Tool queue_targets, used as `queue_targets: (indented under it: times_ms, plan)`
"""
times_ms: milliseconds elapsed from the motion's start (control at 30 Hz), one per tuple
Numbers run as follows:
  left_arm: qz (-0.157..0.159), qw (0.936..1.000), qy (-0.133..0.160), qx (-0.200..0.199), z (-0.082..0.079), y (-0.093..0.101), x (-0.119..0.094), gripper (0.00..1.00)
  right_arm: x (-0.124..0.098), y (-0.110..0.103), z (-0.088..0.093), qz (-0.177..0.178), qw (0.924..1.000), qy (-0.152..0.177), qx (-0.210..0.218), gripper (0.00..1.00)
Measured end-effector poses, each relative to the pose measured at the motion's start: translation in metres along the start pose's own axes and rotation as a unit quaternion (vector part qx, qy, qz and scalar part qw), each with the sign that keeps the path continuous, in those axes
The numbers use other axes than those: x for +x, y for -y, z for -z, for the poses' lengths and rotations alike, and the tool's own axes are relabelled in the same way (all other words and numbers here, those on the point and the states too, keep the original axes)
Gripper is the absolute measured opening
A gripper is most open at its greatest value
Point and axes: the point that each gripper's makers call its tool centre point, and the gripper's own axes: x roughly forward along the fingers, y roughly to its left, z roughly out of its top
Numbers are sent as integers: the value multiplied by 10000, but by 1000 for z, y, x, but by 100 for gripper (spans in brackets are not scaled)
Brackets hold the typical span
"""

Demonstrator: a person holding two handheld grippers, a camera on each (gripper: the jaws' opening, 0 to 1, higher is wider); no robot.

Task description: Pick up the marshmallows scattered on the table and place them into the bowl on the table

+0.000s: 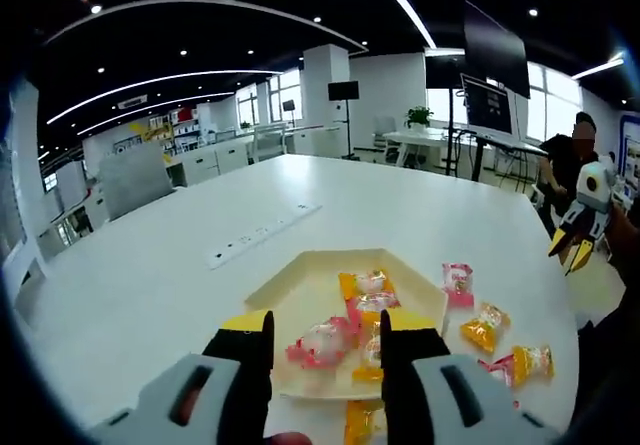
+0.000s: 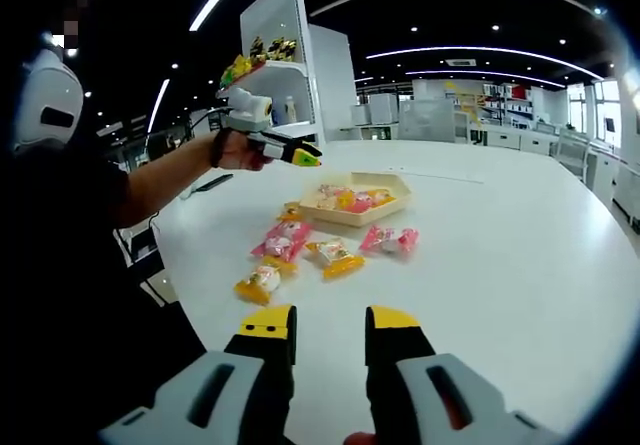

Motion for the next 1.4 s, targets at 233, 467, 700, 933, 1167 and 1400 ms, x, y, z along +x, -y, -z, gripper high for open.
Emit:
queue_targets:
  times_ms: [233, 467, 700, 933, 1167, 1400]
  plan:
    - [-52, 10000, -42, -13, 3, -4, -9, 43, 3, -4, -4, -66, 10000, 10, -55, 28]
    - [-16, 10000, -69, -22, 5, -3, -12, 43, 3, -6, -5, -76, 9999, 17, -76, 28]
    - [49, 9999, -104, -38, 8, 0, -15, 43, 3, -8, -8, -81, 9999, 29, -97, 28]
    - [42, 9999, -67, -108, 9, -2, -21, 43, 6, -12, -8, -124, 9999, 21, -113, 28]
    - [43, 9999, -55, -152, 12, -3, -28, 43, 7, -13, -8, -132, 9999, 24, -107, 28]
    - [68, 9999, -28, -148, 14, -2, -35, 43, 8, -15, -9, -147, 9998, 18, -117, 28]
